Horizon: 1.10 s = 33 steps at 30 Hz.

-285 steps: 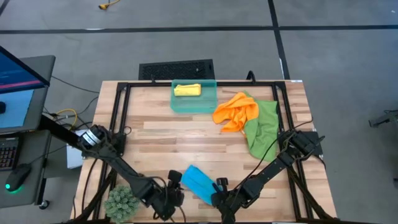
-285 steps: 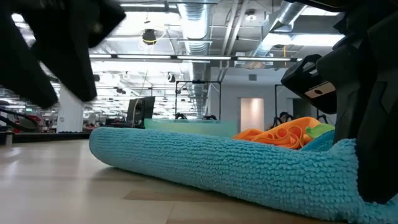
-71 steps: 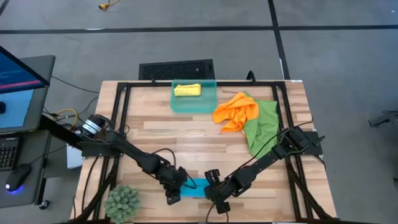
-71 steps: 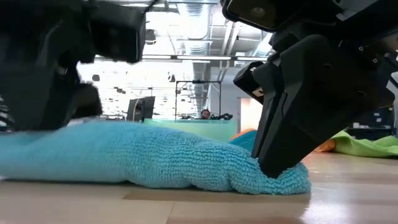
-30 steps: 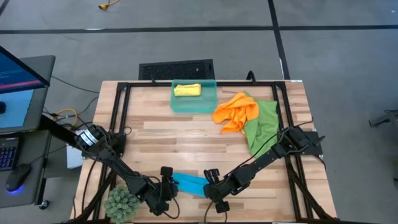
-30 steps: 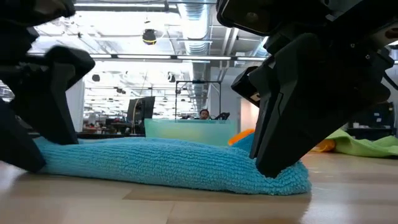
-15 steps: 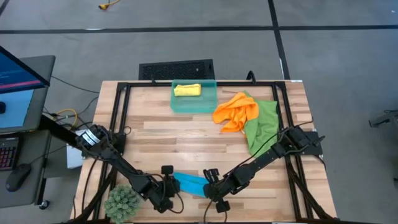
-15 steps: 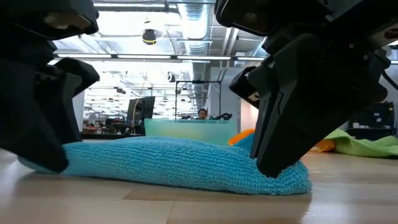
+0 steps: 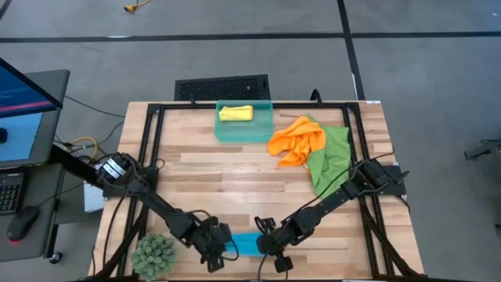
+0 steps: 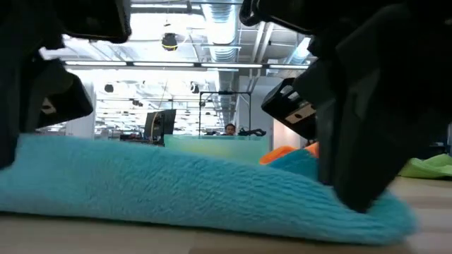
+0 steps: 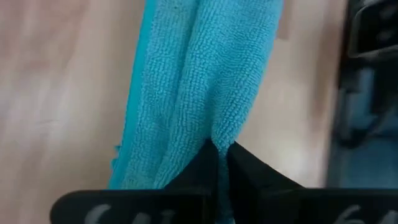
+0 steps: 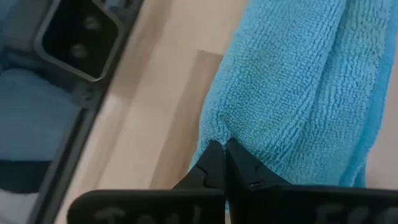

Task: Roll microfiber towels into tight, uniform cylinder then place into a basket
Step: Roll the blue microfiber towel

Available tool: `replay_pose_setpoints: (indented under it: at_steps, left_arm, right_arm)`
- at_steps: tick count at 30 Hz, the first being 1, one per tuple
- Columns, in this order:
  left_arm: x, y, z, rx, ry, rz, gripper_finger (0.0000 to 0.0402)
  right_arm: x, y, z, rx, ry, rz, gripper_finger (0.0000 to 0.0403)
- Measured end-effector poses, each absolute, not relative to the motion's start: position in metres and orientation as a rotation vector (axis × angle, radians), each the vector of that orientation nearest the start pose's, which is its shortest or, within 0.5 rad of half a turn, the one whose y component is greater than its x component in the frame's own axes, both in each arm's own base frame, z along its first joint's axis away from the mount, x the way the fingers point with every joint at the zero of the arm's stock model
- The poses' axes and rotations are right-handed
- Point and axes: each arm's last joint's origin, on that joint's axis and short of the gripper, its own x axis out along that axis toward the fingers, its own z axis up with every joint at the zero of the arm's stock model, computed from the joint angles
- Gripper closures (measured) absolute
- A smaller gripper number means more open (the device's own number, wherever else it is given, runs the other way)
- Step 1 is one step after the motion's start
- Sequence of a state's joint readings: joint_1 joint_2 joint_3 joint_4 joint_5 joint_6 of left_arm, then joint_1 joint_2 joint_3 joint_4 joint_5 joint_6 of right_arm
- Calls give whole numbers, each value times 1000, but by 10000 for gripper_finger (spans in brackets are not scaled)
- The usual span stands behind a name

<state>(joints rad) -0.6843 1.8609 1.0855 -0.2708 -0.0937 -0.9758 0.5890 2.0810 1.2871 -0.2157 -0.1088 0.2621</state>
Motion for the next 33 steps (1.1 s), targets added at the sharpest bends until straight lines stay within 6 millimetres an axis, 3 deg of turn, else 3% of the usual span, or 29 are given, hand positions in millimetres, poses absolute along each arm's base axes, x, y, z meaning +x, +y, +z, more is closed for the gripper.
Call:
replay_pose_setpoints:
  at_steps: [7,19,23,33]
  left_arm:
    - [299,-204,148,-809,1286,36,389]
    - [318,-161,149,-1085,1471,74,393]
    - [317,-147,145,-1164,1528,162,393]
    - [304,-142,129,-1239,1577,256,391]
  right_arm:
    - [347,240,135,48,1059,544,388]
    - [346,245,145,114,1048,512,389]
    - [348,242,145,96,1031,464,393]
    - [351,237,145,135,1027,352,392]
